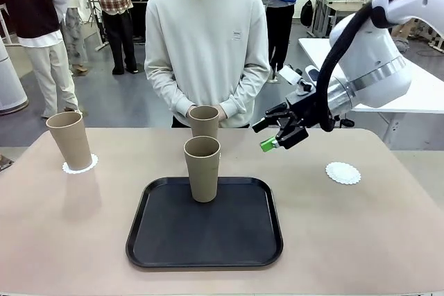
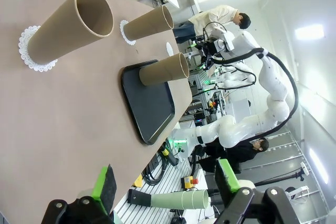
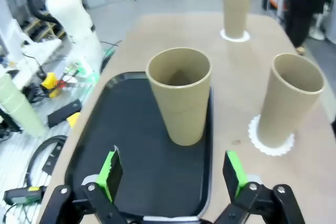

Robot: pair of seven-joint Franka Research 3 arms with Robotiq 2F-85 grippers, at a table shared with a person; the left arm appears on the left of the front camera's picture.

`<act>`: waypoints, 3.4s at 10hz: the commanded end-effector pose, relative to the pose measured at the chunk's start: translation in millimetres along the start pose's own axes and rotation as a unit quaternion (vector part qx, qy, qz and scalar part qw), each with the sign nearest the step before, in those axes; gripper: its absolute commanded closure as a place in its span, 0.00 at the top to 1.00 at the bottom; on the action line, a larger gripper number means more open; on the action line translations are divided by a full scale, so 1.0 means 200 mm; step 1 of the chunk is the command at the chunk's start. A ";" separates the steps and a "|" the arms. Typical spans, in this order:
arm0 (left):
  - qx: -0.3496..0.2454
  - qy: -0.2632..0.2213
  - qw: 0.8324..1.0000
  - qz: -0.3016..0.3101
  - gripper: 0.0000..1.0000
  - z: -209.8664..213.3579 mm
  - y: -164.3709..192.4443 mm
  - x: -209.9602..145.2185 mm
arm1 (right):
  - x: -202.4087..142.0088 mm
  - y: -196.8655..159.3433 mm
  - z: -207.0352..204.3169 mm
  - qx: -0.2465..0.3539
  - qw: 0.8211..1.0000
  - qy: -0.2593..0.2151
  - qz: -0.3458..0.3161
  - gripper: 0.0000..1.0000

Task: Place coasters on the table and set cups on them.
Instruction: Take one Reusable plastic cup from the Flat Tray and place it on a coaster set by the human.

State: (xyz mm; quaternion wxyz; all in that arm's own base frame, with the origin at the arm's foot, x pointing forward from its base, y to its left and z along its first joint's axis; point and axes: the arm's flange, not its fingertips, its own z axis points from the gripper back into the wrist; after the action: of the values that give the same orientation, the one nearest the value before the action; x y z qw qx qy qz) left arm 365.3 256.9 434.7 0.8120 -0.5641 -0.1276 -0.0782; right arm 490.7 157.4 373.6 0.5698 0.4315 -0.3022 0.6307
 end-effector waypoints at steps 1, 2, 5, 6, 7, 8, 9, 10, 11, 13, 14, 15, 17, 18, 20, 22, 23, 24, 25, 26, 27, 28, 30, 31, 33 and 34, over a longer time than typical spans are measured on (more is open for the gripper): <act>-0.001 -0.003 1.000 0.000 1.00 0.01 0.00 0.00 | -0.07 -0.06 -0.01 -0.001 0.999 -0.007 -0.032 1.00; -0.001 -0.003 1.000 0.000 1.00 0.01 0.00 0.00 | -0.09 -0.04 -0.04 -0.004 0.999 -0.008 -0.036 1.00; -0.001 -0.003 1.000 0.000 1.00 0.01 0.00 0.00 | -0.12 -0.03 0.00 0.012 1.000 -0.012 -0.024 1.00; -0.001 -0.003 1.000 0.000 1.00 0.01 0.00 0.00 | -0.12 -0.03 0.00 0.012 1.000 -0.012 -0.024 1.00; -0.001 -0.003 1.000 0.000 1.00 0.01 0.00 0.00 | -0.12 -0.03 0.00 0.012 1.000 -0.012 -0.024 1.00; -0.001 -0.003 1.000 0.000 1.00 0.01 0.00 0.00 | -0.13 -0.03 -0.01 0.007 1.000 -0.006 -0.028 1.00; -0.001 -0.003 1.000 0.000 1.00 0.01 0.00 0.00 | -0.15 0.00 -0.04 -0.008 0.998 -0.037 0.045 1.00; -0.001 -0.003 1.000 0.000 1.00 0.01 0.00 0.00 | -0.18 -0.01 -0.10 -0.041 0.997 -0.036 0.045 1.00; -0.001 -0.003 1.000 0.000 1.00 0.01 0.00 0.00 | -0.21 -0.02 -0.16 -0.061 0.996 -0.040 0.055 1.00; -0.001 -0.003 1.000 0.000 1.00 0.01 0.00 0.00 | -0.25 -0.02 -0.25 -0.058 0.997 -0.035 0.034 1.00; -0.001 -0.003 1.000 0.000 1.00 0.01 0.00 0.00 | -0.24 -0.01 -0.28 -0.051 0.997 -0.046 0.029 1.00; -0.001 -0.003 1.000 0.000 1.00 0.01 0.00 0.00 | -0.24 0.00 -0.31 -0.041 0.998 -0.052 0.020 1.00; -0.001 -0.003 1.000 0.000 1.00 0.01 0.00 0.00 | -0.25 0.00 -0.36 -0.032 0.998 -0.059 0.014 1.00; -0.001 -0.003 1.000 0.000 1.00 0.01 0.00 0.00 | -0.25 0.00 -0.39 -0.017 0.998 -0.062 0.009 1.00; -0.001 -0.003 1.000 0.000 1.00 0.01 0.00 0.00 | -0.26 -0.03 -0.47 -0.010 0.998 -0.069 0.006 1.00; -0.001 -0.003 1.000 0.000 1.00 0.01 0.00 0.00 | -0.27 -0.08 -0.54 -0.008 0.997 -0.072 0.004 1.00; -0.001 -0.003 1.000 0.000 1.00 0.01 0.00 0.00 | -0.27 -0.10 -0.56 -0.010 0.997 -0.075 0.003 1.00; -0.001 -0.003 1.000 0.000 1.00 0.01 0.00 0.00 | -0.27 -0.12 -0.58 -0.009 0.997 -0.079 0.003 1.00; -0.001 -0.003 1.000 0.000 1.00 0.01 0.00 0.00 | -0.27 -0.13 -0.59 -0.010 0.997 -0.077 0.005 1.00; -0.001 -0.003 1.000 0.000 1.00 0.01 0.00 0.00 | -0.26 -0.12 -0.60 -0.017 0.997 -0.076 0.007 1.00; -0.001 -0.003 1.000 0.000 1.00 0.01 0.00 0.00 | -0.27 -0.09 -0.56 0.002 0.997 -0.072 0.008 1.00; -0.001 -0.003 1.000 0.000 1.00 0.01 0.00 0.00 | -0.27 -0.09 -0.56 0.002 0.997 -0.072 0.008 1.00; -0.001 -0.003 1.000 0.000 1.00 0.01 0.00 0.00 | -0.27 -0.09 -0.56 0.002 0.997 -0.072 0.008 1.00; -0.001 -0.003 1.000 0.000 1.00 0.01 0.00 0.00 | -0.27 -0.11 -0.56 0.001 0.997 -0.073 0.008 1.00; -0.001 -0.003 1.000 0.000 1.00 0.01 0.00 0.00 | -0.30 -0.16 -0.66 -0.046 0.998 -0.051 0.003 1.00; -0.001 -0.003 1.000 0.000 1.00 0.01 0.00 0.00 | -0.31 -0.17 -0.69 -0.050 0.997 -0.050 0.002 1.00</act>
State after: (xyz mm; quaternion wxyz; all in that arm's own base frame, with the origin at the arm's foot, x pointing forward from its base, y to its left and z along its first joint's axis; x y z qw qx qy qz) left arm 365.4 256.8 434.7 0.8120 -0.5641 -0.1275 -0.0783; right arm 490.7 241.1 262.7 0.5671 0.4448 -0.3477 0.5996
